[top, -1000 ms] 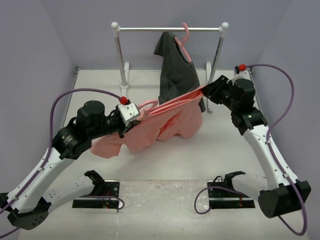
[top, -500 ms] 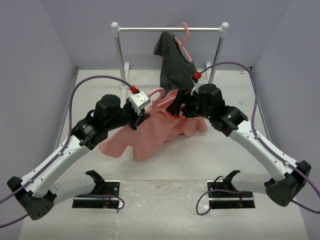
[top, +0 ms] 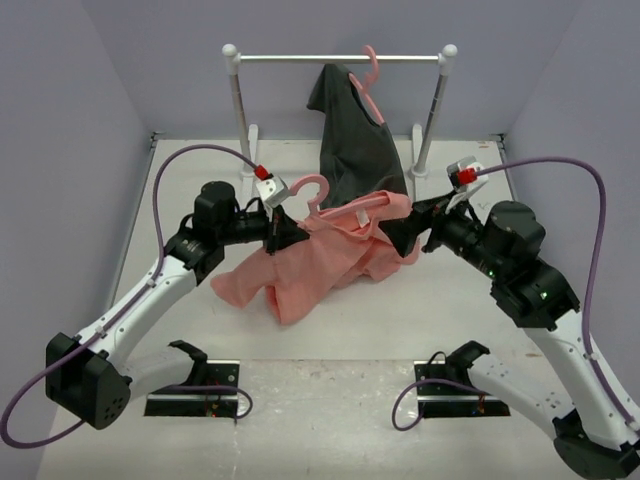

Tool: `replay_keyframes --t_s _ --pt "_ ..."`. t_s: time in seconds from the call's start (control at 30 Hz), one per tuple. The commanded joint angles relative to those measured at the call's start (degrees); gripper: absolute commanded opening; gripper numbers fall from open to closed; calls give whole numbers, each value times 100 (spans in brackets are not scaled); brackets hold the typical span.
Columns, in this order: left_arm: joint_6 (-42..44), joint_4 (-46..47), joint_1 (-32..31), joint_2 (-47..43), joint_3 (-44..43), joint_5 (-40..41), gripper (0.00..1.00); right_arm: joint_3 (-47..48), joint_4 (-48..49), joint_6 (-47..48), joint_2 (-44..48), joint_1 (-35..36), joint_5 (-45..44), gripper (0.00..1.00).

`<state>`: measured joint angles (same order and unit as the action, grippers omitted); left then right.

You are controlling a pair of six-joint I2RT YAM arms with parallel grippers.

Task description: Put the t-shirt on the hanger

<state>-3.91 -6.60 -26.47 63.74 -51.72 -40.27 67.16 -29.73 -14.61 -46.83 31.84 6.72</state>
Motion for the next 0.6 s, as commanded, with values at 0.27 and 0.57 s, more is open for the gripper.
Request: replay_keyframes --t_s 0.27,0.57 --pt "193 423 1 284 -166 -2422 0 1070 581 1227 -2050 -152 3557 99" --pt "207 382 -34 407 -202 -2665 0 1333 1271 1105 -2434 -143 5133 83"
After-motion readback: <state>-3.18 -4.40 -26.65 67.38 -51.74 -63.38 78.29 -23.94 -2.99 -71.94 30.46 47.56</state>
